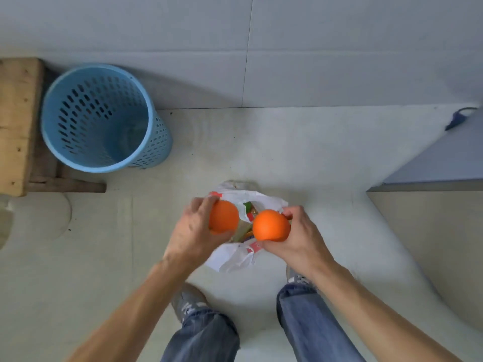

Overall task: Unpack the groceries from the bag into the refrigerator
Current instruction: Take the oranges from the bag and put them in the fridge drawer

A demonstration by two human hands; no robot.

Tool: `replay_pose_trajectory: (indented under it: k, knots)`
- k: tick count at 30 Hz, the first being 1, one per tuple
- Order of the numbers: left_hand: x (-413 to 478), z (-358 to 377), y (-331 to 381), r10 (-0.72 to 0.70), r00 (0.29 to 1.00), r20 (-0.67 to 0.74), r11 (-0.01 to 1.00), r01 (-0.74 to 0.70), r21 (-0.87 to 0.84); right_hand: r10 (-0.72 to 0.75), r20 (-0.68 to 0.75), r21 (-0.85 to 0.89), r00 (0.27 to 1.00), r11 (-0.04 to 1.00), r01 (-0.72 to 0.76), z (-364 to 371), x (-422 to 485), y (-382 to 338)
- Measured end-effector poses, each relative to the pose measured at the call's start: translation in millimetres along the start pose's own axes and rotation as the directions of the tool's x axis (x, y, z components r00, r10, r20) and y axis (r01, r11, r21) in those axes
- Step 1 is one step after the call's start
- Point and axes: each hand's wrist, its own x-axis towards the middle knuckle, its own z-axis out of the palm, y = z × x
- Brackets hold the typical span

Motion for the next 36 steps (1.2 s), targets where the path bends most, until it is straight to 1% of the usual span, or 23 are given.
replay_pose_trajectory:
  k: [3, 7, 10, 17, 20, 23, 27, 31, 36]
  knots:
    - [-29, -63, 42, -0.122, 0.991, -0.062, 0.975, 0.108, -0.192, -0.031, -0.044, 0.085, 0.999, 0.996, 0.035, -44, -44, -33]
    - [-76, -146, 105, -0.181, 0.977, -0.112, 0.944, 0.14, -0.3, -0.082, -0.024, 0.103, 0.996, 0.991, 0.084, -119, -112, -82]
    - [-120, -205, 155, -0.162, 0.977, -0.142, 0.915, 0.094, -0.393, -0.141, -0.058, 0.112, 0.988, 0.983, 0.147, -174, -177, -110]
    - [-196, -316, 269, -0.079, 0.981, -0.179, 0.851, -0.027, -0.524, -0.261, -0.3, 0.084, 0.917, 0.951, 0.298, -265, -308, -164]
    - [-220, -353, 315, 0.008, 0.982, -0.191, 0.817, -0.117, -0.564, -0.266, -0.415, 0.144, 0.87, 0.925, 0.351, -294, -355, -187]
    - [-243, -383, 359, 0.142, 0.971, -0.191, 0.807, -0.226, -0.546, -0.256, -0.512, 0.191, 0.82, 0.897, 0.399, -325, -397, -205]
    - [-265, -415, 414, 0.239, 0.94, -0.244, 0.754, -0.338, -0.563, -0.259, -0.642, 0.204, 0.722, 0.85, 0.486, -370, -447, -218]
    - [-285, -436, 471, 0.363, 0.885, -0.291, 0.702, -0.465, -0.54, -0.236, -0.756, 0.186, 0.611, 0.817, 0.546, -418, -490, -216]
    - [-320, -441, 555, 0.53, 0.79, -0.307, 0.613, -0.608, -0.505, -0.167, -0.857, 0.187, 0.488, 0.781, 0.596, -478, -543, -190]
